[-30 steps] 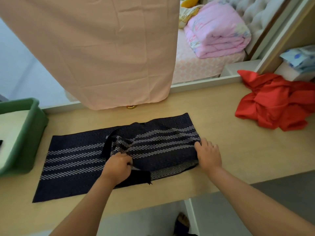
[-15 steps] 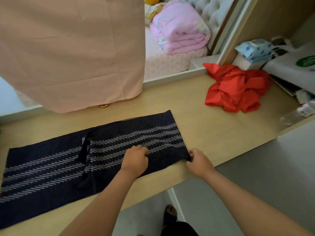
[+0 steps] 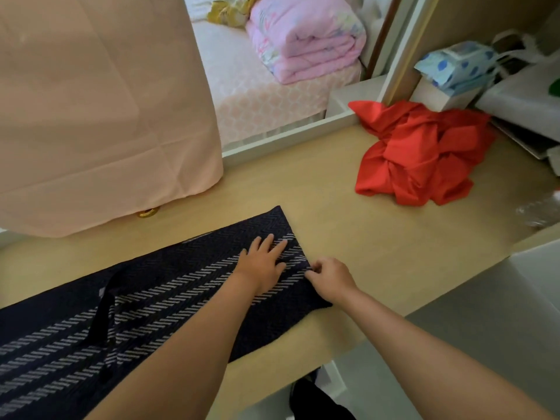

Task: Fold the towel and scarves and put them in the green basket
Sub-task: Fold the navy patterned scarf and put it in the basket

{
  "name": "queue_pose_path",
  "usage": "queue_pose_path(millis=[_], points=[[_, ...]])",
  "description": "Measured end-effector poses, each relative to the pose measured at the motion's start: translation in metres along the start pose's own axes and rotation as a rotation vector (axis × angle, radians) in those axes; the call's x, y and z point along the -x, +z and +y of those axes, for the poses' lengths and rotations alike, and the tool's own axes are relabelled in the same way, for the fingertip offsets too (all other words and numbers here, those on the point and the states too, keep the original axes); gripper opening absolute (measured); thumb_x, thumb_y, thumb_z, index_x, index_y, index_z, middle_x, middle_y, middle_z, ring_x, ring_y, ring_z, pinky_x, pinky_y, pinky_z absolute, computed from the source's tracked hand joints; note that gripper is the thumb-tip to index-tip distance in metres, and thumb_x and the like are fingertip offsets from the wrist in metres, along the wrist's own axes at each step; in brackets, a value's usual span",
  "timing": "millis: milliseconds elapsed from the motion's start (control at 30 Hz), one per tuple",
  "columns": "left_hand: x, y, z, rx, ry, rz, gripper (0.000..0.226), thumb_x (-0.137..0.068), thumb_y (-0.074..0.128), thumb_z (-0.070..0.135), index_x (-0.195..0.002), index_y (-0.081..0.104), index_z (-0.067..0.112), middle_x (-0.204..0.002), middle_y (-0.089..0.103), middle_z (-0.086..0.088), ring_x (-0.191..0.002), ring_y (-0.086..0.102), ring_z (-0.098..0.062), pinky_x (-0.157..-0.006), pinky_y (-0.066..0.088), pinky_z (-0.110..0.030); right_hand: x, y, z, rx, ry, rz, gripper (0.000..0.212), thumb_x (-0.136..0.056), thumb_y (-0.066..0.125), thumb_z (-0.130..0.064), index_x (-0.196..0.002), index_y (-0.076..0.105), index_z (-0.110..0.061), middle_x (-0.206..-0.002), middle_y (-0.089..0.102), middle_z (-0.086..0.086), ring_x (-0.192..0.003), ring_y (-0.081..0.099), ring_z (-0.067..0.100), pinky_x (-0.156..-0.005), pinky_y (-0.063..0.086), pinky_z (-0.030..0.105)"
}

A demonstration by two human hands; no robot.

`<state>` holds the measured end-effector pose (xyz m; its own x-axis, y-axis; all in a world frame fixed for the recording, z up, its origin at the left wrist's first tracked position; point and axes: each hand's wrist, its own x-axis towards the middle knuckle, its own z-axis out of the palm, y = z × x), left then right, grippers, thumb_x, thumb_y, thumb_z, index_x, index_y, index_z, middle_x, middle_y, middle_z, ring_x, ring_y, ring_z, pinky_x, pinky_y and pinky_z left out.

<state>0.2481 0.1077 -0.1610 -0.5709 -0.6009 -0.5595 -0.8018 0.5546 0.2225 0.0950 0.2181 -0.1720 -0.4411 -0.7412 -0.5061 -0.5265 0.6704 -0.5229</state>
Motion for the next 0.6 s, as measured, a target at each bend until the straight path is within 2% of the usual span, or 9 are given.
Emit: queue_pose_path(millis=[100, 200, 267, 400, 500, 600], points=[[-0.028, -0.005, -0.004, -0.007, -0.076, -0.001, 0.064, -0.099, 0.019, 0.064, -0.152, -0.012, 0.045, -0.161, -0.023, 0.007, -0.148, -0.022, -0.028, -0.117, -0.003, -0.062, -0.023, -0.007, -0.001, -0.141, -0.026, 0.008, 0.013, -0.094, 0.062, -0.034, -0.090, 0.060, -0.021, -0.091, 0.064, -0.003, -0.088, 0.059, 0.018, -0.070, 0.035, 0.026], [-0.048, -0.003, -0.012, -0.035, -0.099, 0.056, 0.069, -0.094, 0.015, 0.071, -0.150, -0.017, 0.046, -0.159, -0.029, 0.007, -0.145, -0.028, -0.029, -0.115, -0.008, -0.065, -0.036, -0.013, 0.004, -0.179, -0.021, 0.005, 0.012, -0.092, 0.066, -0.031, -0.095, 0.058, -0.022, -0.090, 0.059, -0.008, -0.087, 0.056, 0.013, -0.071, 0.035, 0.024], [-0.054, -0.001, -0.016, -0.063, -0.085, 0.124, 0.069, -0.094, 0.014, 0.072, -0.151, -0.014, 0.046, -0.160, -0.027, 0.005, -0.146, -0.027, -0.028, -0.115, -0.009, -0.064, -0.040, -0.017, 0.008, -0.190, -0.005, 0.033, 0.016, -0.090, 0.070, -0.031, -0.099, 0.059, -0.024, -0.087, 0.057, -0.009, -0.083, 0.056, 0.013, -0.066, 0.038, 0.025], [-0.058, 0.000, -0.014, -0.074, -0.059, 0.299, 0.068, -0.095, 0.019, 0.068, -0.154, -0.003, 0.043, -0.163, -0.017, 0.003, -0.149, -0.018, -0.026, -0.117, -0.003, -0.062, -0.039, -0.026, 0.017, -0.171, -0.005, 0.031, 0.025, -0.083, 0.077, -0.029, -0.100, 0.058, -0.028, -0.085, 0.061, -0.006, -0.075, 0.057, 0.007, -0.057, 0.037, 0.012], [-0.070, -0.005, -0.009, -0.097, -0.036, 0.214, 0.074, -0.092, 0.019, 0.074, -0.151, -0.013, 0.045, -0.161, -0.025, 0.002, -0.147, -0.026, -0.028, -0.116, -0.008, -0.063, -0.035, -0.030, 0.026, -0.094, -0.053, 0.044, 0.025, -0.084, 0.077, -0.024, -0.102, 0.058, -0.028, -0.088, 0.061, -0.007, -0.078, 0.057, 0.009, -0.061, 0.038, 0.015], [-0.081, -0.016, -0.002, -0.098, -0.021, 0.152, 0.076, -0.093, 0.027, 0.072, -0.153, -0.011, 0.043, -0.161, -0.023, 0.001, -0.147, -0.024, -0.030, -0.115, -0.009, -0.060, -0.030, -0.034, 0.033, -0.030, -0.118, 0.112, 0.021, -0.089, 0.069, -0.021, -0.108, 0.059, -0.024, -0.097, 0.059, -0.007, -0.085, 0.056, 0.011, -0.074, 0.043, 0.023]])
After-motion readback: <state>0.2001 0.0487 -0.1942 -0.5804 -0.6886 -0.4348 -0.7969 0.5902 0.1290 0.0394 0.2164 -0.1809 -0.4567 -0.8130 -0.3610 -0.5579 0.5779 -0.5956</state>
